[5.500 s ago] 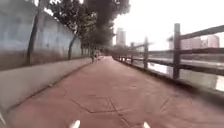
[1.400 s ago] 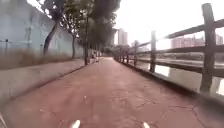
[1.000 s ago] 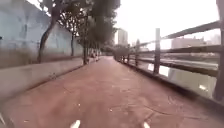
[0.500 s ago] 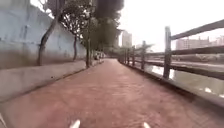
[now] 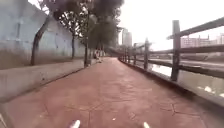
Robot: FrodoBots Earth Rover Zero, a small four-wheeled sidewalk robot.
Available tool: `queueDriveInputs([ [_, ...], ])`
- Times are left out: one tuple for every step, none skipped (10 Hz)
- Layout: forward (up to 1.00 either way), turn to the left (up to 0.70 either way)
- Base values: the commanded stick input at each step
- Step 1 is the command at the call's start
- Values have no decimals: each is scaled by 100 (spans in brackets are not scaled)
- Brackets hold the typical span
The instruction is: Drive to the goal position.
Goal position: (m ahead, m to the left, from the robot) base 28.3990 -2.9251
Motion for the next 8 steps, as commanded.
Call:
queueDriveInputs([
  [70, 12],
  [70, 0],
  [70, 0],
  [70, 0],
  [70, 0],
  [70, 0],
  [70, 0],
  [70, 0],
])
